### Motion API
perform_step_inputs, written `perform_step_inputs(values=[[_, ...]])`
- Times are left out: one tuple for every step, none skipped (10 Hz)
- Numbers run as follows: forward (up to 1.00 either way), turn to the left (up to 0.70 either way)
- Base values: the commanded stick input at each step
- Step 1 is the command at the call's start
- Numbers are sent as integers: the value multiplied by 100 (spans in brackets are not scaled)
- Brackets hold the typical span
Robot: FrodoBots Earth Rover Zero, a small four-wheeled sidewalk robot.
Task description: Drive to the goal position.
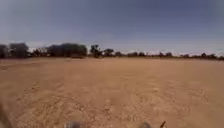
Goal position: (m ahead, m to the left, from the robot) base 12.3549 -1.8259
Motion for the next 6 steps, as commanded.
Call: perform_step_inputs(values=[[70, 0], [70, 0], [70, 0], [70, 0], [70, 0], [70, 0]])
